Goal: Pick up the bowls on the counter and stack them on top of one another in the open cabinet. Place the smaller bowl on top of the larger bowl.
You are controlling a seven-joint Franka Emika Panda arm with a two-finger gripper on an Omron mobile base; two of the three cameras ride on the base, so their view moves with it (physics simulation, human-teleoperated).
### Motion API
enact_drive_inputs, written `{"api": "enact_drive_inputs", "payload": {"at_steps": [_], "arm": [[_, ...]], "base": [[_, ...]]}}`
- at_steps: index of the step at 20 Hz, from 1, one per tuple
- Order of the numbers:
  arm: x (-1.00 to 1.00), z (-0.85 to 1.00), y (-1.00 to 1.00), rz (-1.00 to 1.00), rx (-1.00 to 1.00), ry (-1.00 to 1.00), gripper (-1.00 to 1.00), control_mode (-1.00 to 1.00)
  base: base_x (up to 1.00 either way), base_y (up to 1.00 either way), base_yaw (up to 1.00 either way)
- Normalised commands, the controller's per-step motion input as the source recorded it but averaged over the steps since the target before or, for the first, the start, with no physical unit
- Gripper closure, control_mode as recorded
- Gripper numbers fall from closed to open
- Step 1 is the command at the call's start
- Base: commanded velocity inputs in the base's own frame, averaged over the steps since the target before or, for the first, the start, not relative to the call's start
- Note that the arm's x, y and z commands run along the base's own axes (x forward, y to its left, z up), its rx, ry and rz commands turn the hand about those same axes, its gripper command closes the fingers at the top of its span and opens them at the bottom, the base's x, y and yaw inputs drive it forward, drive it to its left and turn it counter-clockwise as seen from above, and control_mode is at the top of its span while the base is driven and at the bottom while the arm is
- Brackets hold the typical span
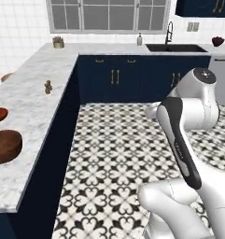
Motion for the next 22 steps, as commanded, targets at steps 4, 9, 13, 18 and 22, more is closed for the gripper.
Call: {"api": "enact_drive_inputs", "payload": {"at_steps": [4,9,13,18,22], "arm": [[0.00,0.00,0.00,0.00,0.00,0.00,-1.00,1.00],[0.00,0.00,0.00,0.00,0.00,0.00,-1.00,1.00],[0.00,0.00,0.00,0.00,0.00,0.00,-1.00,1.00],[0.00,0.00,0.00,0.00,0.00,0.00,-1.00,1.00],[0.00,0.00,0.00,0.00,0.00,0.00,-1.00,1.00]], "base": [[0.92,-0.41,0.62],[0.77,-0.30,0.70],[0.72,-0.34,0.69],[0.47,-0.30,0.72],[0.39,-0.30,0.73]]}}
